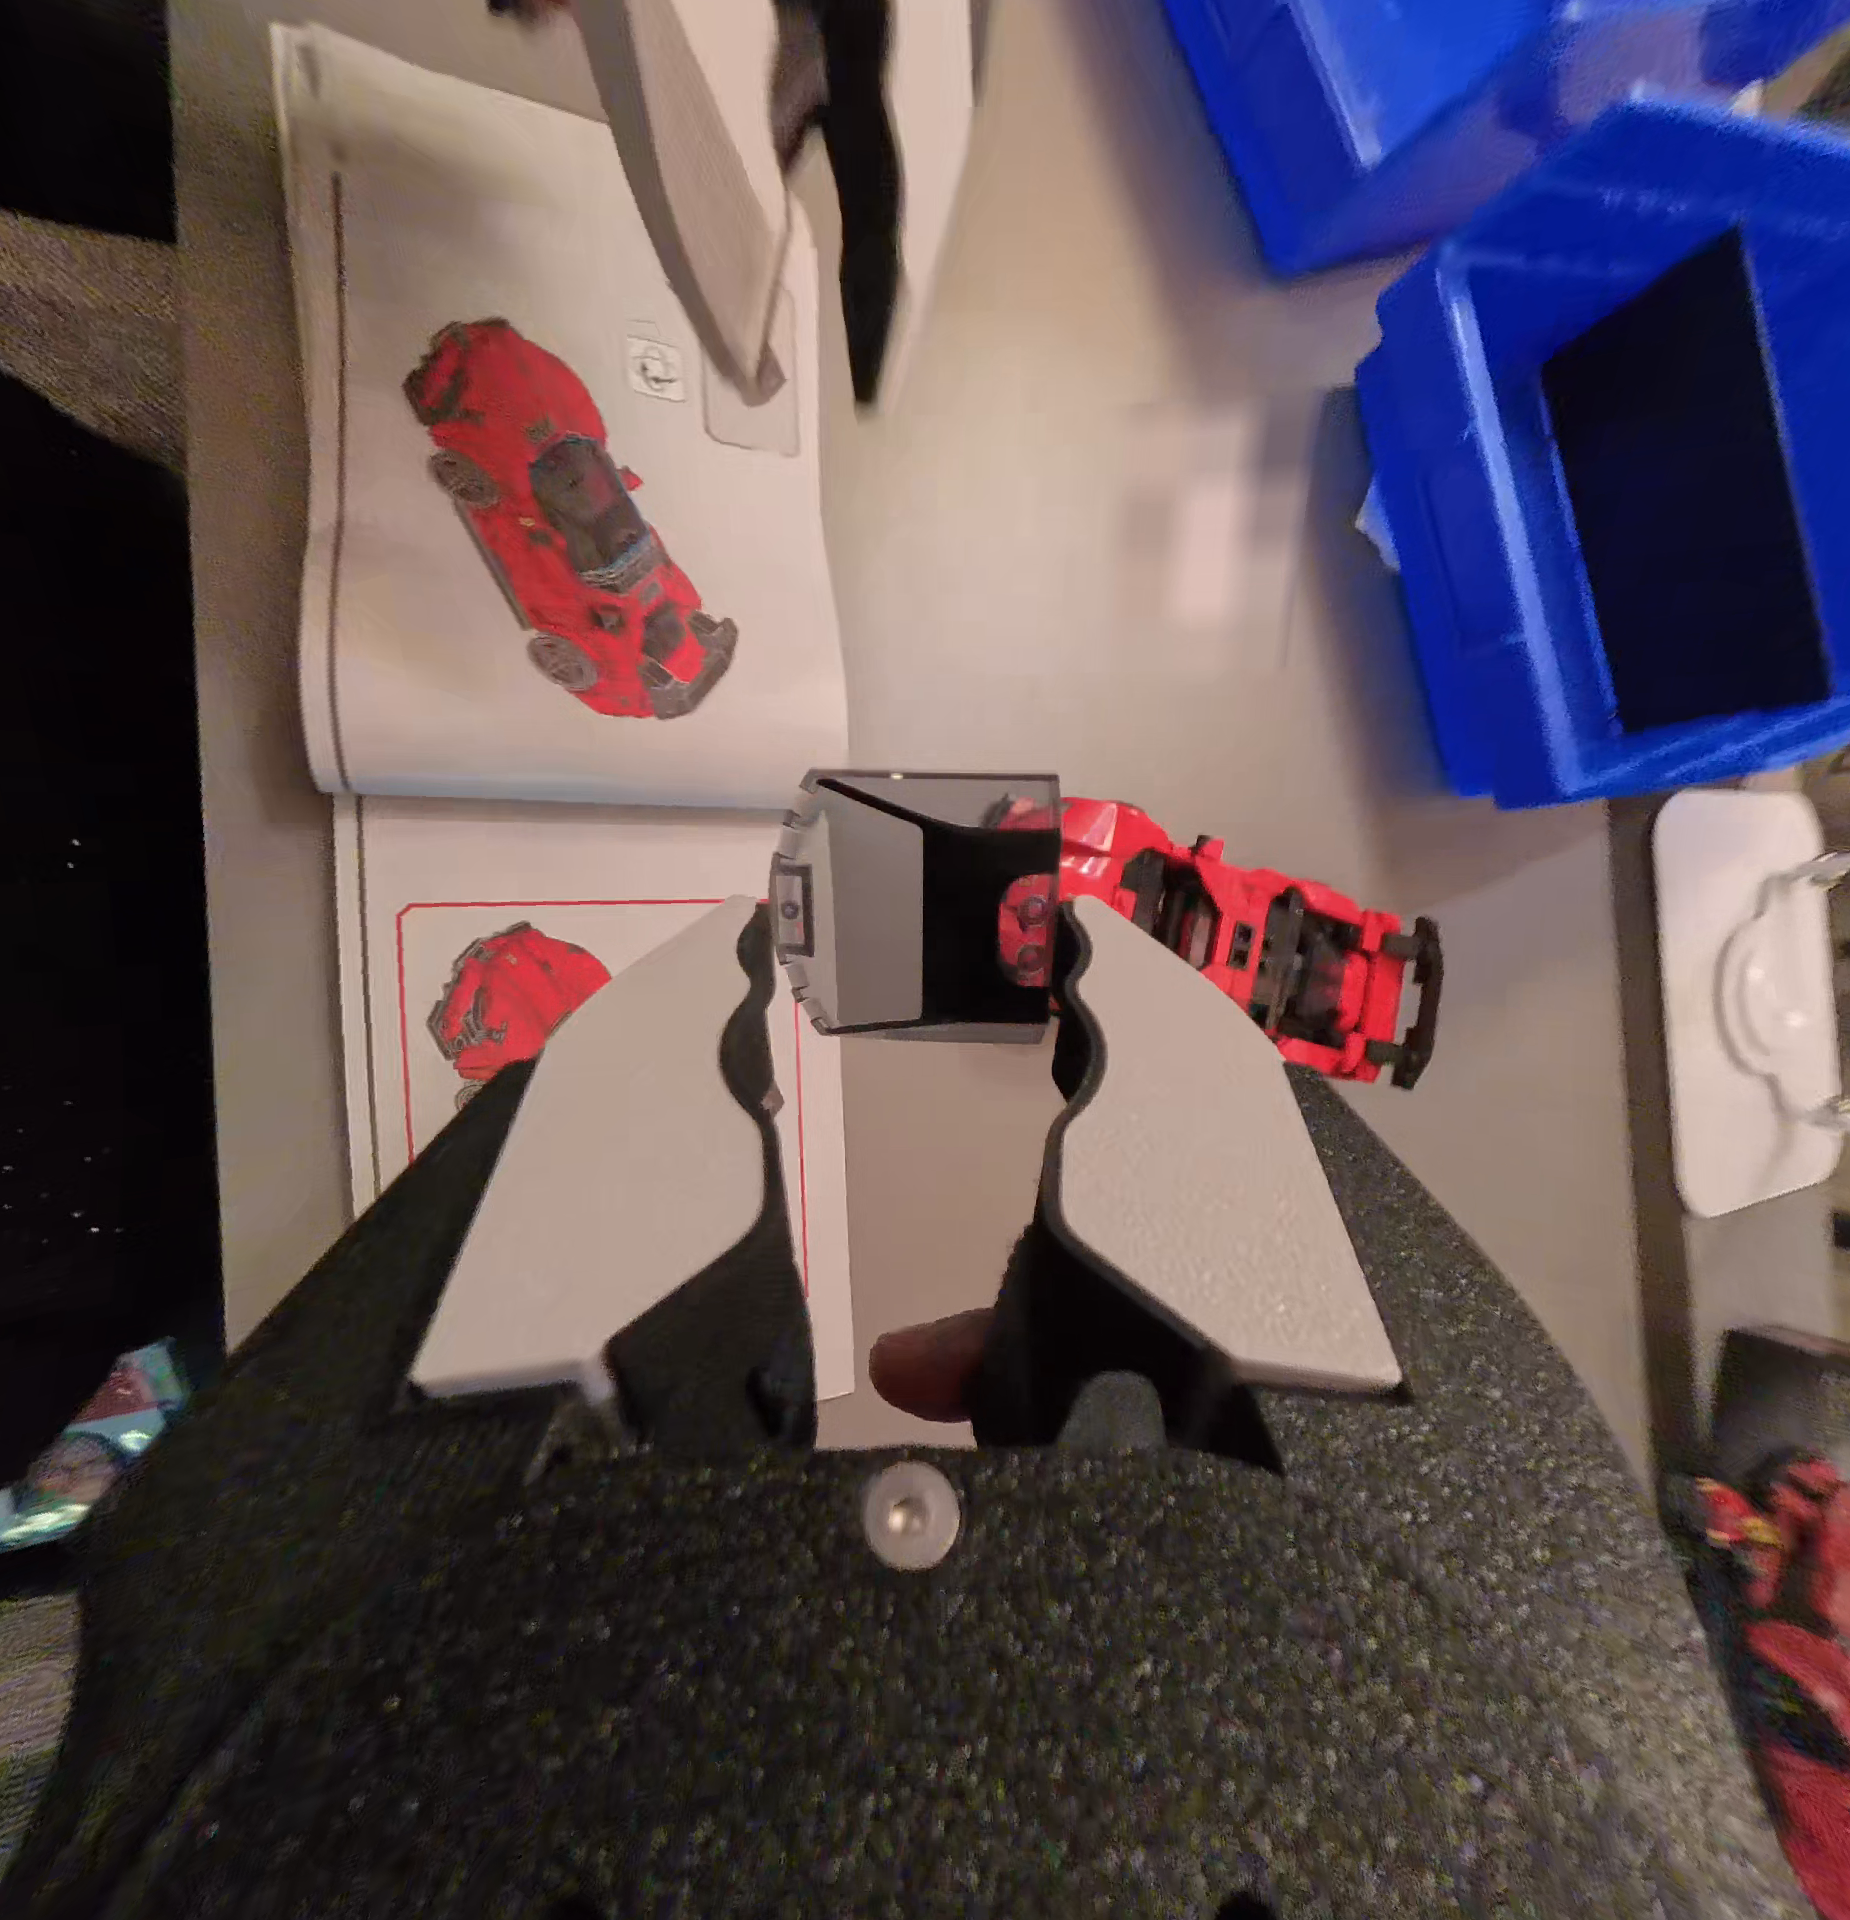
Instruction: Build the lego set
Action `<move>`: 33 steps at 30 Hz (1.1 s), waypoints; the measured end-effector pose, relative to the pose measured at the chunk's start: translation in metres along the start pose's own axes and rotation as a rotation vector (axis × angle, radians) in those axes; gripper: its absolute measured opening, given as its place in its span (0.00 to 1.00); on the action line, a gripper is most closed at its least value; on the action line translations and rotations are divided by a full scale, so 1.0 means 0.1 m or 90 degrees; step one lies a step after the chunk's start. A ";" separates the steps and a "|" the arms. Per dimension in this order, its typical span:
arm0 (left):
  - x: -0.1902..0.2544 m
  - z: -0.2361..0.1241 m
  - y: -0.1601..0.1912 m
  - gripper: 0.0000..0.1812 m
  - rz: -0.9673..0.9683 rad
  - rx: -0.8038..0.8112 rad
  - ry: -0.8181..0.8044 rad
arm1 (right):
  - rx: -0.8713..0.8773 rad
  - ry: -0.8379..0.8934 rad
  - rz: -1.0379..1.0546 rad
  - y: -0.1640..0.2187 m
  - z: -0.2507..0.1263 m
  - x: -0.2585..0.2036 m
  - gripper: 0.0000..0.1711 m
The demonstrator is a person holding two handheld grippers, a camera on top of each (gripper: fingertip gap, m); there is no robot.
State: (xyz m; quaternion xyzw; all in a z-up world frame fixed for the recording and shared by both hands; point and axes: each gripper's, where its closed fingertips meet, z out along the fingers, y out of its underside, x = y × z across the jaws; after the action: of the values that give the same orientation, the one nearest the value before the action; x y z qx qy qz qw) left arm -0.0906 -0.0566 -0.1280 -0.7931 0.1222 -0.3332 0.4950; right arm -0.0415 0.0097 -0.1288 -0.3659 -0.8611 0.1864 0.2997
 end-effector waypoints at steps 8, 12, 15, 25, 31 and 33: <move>-0.53 -0.87 0.26 0.26 0.133 -0.097 -0.248 | -0.014 -0.041 0.061 0.03 0.22 0.15 0.30; -0.66 -0.94 0.27 0.29 0.163 -0.121 -0.267 | -0.039 -0.051 0.075 0.11 0.34 0.20 0.30; -0.72 -0.83 0.26 0.18 0.184 -0.143 -0.234 | -0.051 -0.059 0.089 0.16 0.40 0.24 0.30; -1.17 -0.17 0.11 0.03 0.252 -0.298 -0.160 | -0.083 -0.071 0.137 0.43 0.45 0.45 0.30; -1.40 0.33 0.17 0.03 0.267 -0.357 -0.100 | -0.109 -0.093 0.163 0.56 0.56 0.59 0.30; -1.42 0.47 0.18 0.03 0.266 -0.356 -0.081 | -0.122 -0.103 0.166 0.59 0.62 0.63 0.30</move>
State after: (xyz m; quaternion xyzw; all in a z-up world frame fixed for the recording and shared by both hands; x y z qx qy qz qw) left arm -0.1639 0.0417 -0.2152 -0.8751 0.3373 -0.1279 0.3227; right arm -0.0862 0.0896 -0.1829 -0.4849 -0.8416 0.1699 0.1667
